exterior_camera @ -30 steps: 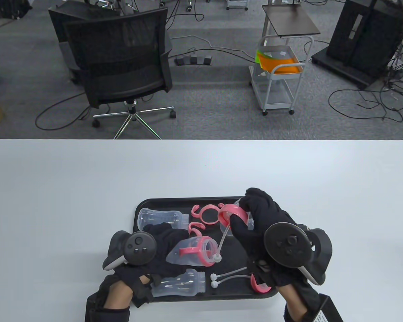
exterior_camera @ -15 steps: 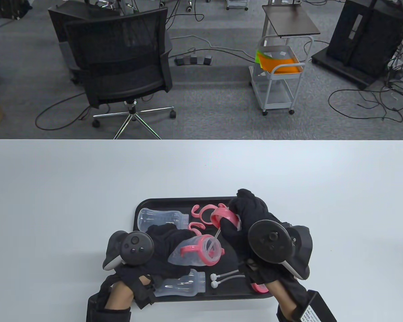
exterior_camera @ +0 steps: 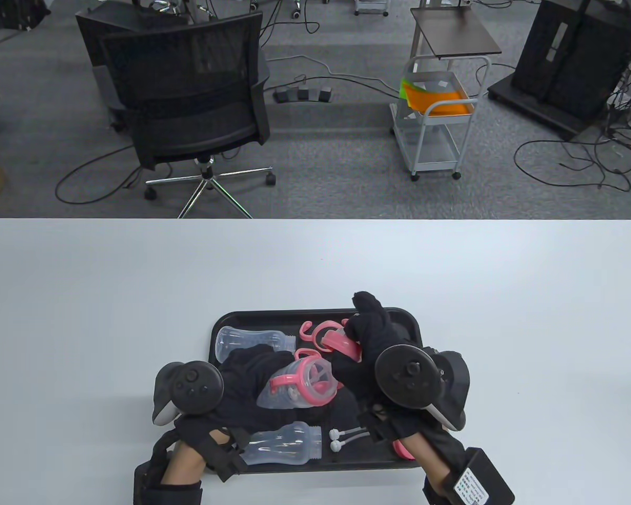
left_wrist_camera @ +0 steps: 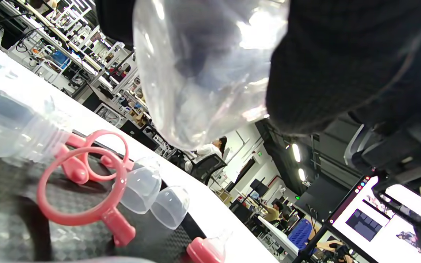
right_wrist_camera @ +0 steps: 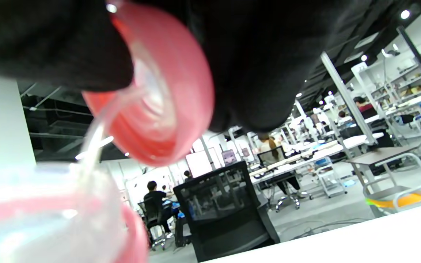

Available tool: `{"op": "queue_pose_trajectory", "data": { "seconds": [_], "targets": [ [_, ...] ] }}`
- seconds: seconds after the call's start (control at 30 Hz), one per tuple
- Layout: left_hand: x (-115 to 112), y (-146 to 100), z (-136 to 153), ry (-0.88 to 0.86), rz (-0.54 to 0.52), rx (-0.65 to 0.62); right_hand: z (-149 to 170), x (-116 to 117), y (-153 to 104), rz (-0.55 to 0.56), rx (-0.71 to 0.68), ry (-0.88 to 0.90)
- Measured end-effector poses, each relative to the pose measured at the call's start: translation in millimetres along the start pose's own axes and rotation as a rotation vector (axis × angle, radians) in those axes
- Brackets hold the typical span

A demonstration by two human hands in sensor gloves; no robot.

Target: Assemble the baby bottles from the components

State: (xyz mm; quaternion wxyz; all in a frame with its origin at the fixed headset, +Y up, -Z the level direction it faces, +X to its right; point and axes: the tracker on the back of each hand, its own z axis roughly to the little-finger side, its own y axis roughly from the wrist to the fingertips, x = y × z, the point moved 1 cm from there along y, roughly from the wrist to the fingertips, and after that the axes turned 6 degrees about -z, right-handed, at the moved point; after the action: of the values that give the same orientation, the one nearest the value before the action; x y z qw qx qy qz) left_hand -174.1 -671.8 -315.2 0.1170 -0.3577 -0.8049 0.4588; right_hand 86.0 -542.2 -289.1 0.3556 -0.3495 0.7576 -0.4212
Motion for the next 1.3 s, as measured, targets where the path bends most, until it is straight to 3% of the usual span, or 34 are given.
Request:
{"op": "queue_pose_trajectory", "data": {
  "seconds": [0.27, 0.53, 1.0, 1.3],
  "targets": [
    [3.3, -1.8, 1.6, -0.007, -0.027, 0.022, -8.6, 13.0, 1.5, -0.108, -0.105, 0.042],
    [3.8, -2.0, 1.6, -0.037, -0.035, 0.012, 7.9, 22.9, 6.7, -0.233, -0.130, 0.394],
    [9.2, -4.0, 3.2, -0.042, -0.076, 0.027, 5.3, 27.5, 3.3, -0.216, -0.183, 0.381],
    [9.8, -4.3, 7.4, 0.000, -0.041, 0.045, -0.6, 31.3, 3.4, -0.302, -0.239, 0.253]
  ]
}}
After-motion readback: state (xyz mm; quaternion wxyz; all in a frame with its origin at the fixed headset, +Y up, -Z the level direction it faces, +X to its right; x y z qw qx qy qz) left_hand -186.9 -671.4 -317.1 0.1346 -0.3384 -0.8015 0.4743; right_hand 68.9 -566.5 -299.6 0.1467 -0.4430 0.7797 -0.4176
